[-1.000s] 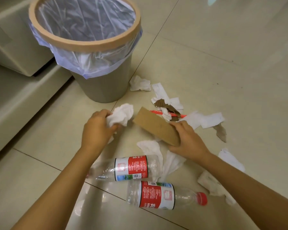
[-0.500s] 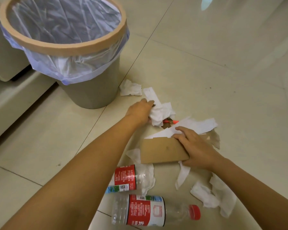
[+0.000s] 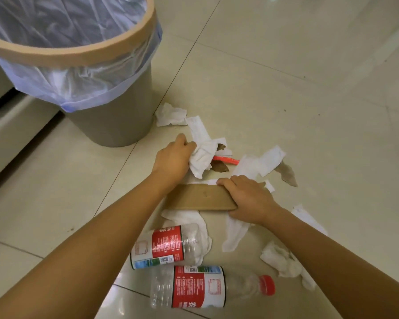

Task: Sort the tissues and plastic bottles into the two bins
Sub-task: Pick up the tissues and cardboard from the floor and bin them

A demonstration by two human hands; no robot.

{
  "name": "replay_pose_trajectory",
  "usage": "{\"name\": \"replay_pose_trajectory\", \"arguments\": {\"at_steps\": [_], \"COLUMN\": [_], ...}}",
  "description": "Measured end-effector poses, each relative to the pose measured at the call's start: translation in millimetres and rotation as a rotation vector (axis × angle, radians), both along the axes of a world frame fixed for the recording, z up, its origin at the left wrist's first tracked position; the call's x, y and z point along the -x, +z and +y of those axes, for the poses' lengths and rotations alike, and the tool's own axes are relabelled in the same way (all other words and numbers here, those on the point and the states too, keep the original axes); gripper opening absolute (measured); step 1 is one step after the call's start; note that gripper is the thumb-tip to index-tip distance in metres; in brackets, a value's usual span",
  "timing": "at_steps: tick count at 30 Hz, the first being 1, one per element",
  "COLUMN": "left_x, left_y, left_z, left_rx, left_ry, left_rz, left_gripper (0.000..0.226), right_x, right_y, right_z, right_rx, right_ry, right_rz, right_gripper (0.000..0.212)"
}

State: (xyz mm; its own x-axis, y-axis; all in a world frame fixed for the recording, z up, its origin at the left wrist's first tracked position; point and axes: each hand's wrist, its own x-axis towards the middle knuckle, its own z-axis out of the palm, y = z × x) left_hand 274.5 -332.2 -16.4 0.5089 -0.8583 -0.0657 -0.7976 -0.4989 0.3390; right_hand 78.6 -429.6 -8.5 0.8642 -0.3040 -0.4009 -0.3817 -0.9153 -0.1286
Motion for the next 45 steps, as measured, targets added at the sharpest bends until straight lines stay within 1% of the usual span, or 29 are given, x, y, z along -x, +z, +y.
{"name": "replay_pose_trajectory", "arguments": {"at_steps": [2, 4, 6, 9, 11, 13, 14, 16, 18, 19, 23, 26, 29, 34, 36, 38, 42, 44, 45], "left_x": [-3.2, -6.6, -10.9, -11.8, -7.2, -2.4, -0.6, -1.2, -7.4, -11.7, -20.7, -16.0, -7.4, 15.0, 24.4, 37.2, 75.1, 92.7, 97.6], "left_y": [7.3, 13.1, 18.2, 37.2, 51.5, 61.8, 65.1, 75.5, 89.4, 100.8, 151.2, 182.9, 211.3, 267.1, 291.6, 317.6, 356.1, 361.4, 360.5], "left_z": [19.4, 38.6, 57.6, 85.5, 106.2, 129.3, 141.4, 168.9, 187.2, 198.9, 238.1, 265.0, 293.3, 339.6, 363.2, 393.0, 463.5, 496.8, 510.8], "left_rx": [0.117, 0.169, 0.194, 0.301, 0.329, 0.316, 0.296, 0.246, 0.208, 0.2, 0.174, 0.085, 0.025, -0.004, 0.026, 0.086, 0.152, 0.152, 0.117], "left_ry": [0.137, 0.17, 0.194, 0.289, 0.367, 0.441, 0.463, 0.484, 0.491, 0.514, 0.605, 0.668, 0.729, 0.787, 0.814, 0.863, 1.055, 1.179, 1.23], "left_rz": [0.111, 0.105, 0.151, 0.331, 0.428, 0.479, 0.452, 0.304, 0.143, 0.094, -0.008, -0.1, -0.134, -0.216, -0.244, -0.229, -0.109, -0.115, -0.112], "left_gripper": [0.02, 0.025, 0.028, 0.03, 0.024, 0.016, 0.014, 0.015, 0.018, 0.019, 0.021, 0.023, 0.024, 0.023, 0.021, 0.019, 0.016, 0.012, 0.011], "right_x": [-3.9, -7.3, -10.7, -14.4, -17.5, -22.2, -25.0, -35.1, -46.4, -53.2, -79.8, -96.6, -110.4, -130.9, -136.1, -139.8, -148.4, -152.4, -153.9], "right_y": [-3.8, -6.5, -5.7, 2.4, 12.2, 26.7, 35.9, 57.9, 77.3, 87.5, 125.7, 151.7, 175.2, 217.2, 235.9, 253.6, 284.0, 296.4, 301.2], "right_z": [5.9, 12.9, 19.8, 28.0, 32.8, 38.9, 43.5, 56.7, 66.9, 74.9, 111.5, 142.3, 171.6, 228.6, 256.7, 285.9, 349.4, 383.3, 400.1], "right_rx": [-0.012, -0.009, -0.009, -0.046, -0.048, -0.049, -0.061, -0.11, -0.165, -0.182, -0.247, -0.331, -0.415, -0.576, -0.652, -0.732, -0.884, -0.953, -0.987], "right_ry": [-0.005, 0.003, 0.02, 0.058, 0.083, 0.077, 0.067, 0.053, 0.031, 0.037, 0.055, 0.074, 0.106, 0.174, 0.221, 0.275, 0.419, 0.479, 0.507], "right_rz": [0.03, 0.04, 0.036, 0.03, 0.029, -0.003, -0.03, -0.1, -0.186, -0.228, -0.356, -0.42, -0.47, -0.554, -0.561, -0.564, -0.578, -0.589, -0.586], "right_gripper": [0.061, 0.056, 0.049, 0.039, 0.039, 0.045, 0.05, 0.057, 0.059, 0.058, 0.058, 0.06, 0.059, 0.059, 0.062, 0.061, 0.053, 0.049, 0.048]}}
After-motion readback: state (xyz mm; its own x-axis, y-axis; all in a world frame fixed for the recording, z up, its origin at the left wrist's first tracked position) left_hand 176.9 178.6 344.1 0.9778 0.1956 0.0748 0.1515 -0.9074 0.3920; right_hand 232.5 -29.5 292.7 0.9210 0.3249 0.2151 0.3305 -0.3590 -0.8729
